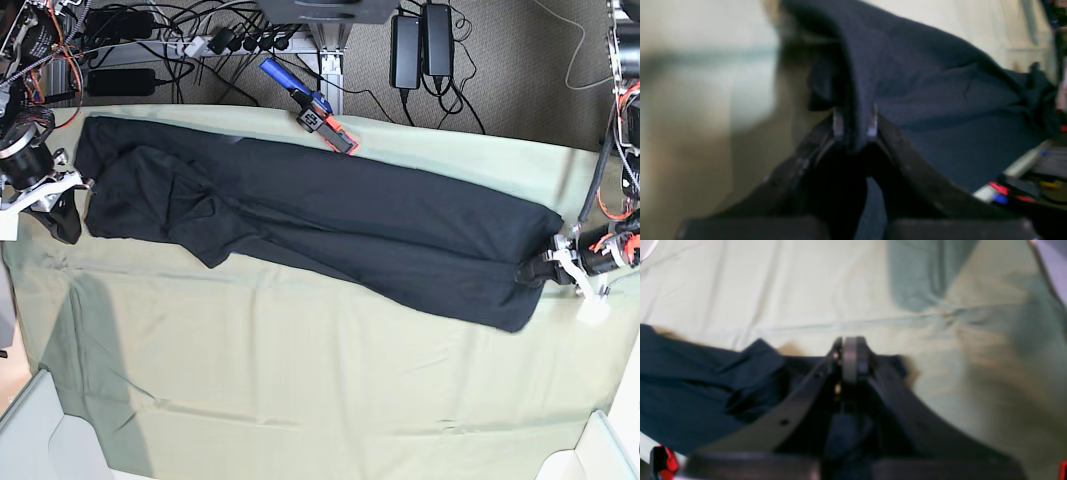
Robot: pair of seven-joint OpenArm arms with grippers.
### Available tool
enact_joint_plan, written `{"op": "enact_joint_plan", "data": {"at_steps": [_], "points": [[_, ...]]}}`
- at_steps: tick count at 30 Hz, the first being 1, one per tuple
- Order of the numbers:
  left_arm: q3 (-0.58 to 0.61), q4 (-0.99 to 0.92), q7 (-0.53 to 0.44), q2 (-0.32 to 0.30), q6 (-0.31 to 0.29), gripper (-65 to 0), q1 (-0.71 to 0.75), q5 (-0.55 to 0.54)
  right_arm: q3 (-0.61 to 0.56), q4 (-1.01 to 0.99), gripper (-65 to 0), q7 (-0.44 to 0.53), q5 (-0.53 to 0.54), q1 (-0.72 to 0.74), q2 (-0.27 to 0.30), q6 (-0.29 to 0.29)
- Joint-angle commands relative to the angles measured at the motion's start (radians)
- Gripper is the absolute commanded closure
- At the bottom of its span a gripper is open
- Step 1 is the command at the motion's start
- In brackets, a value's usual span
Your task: Fold the T-shirt properly
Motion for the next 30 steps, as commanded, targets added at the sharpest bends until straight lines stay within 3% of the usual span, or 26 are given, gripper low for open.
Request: {"op": "enact_joint_plan", "data": {"at_steps": [1,13,18,20,24,27,30], "points": [[-0.011,0.010,-0.042,-0.023,-0.013,0.0,-0.045,0.013,0.016,0.016,0.0,0.015,0.015,0.005,0.017,0.068],[-0.009,-0.012,-0.167,-0.024,-0.013,0.0,-0.224,0.318,0.023,0.016,0.0,0.000,0.015,0.005,0.017,0.068],[-0.009,0.037,-0.042,-0.031,-0.013,0.0,-0.205,0.182,0.023,0.016,0.0,0.000,0.015,0.005,0.016,0.068],[-0.008,0.129,0.014,-0.030,-0.013,0.0,-0.159,0.111,0.023,0.016,0.0,0.000,0.014,0.005,0.016,0.068],[0.045,0.438,0.022,-0.024,-0.013,0.0,-0.025,0.128,0.023,0.016,0.0,0.001,0.015,0.005,0.017,0.068],[0.132,0.647,0.019,0.004,-0.013,0.0,0.040,0.230,0.021,0.016,0.0,0.005,0.016,0.005,0.016,0.068],[0.246,0.753,-0.024,0.037,0.028,0.0,0.076,0.328,0.021,0.016,0.0,0.004,0.015,0.005,0.016,0.068]]}}
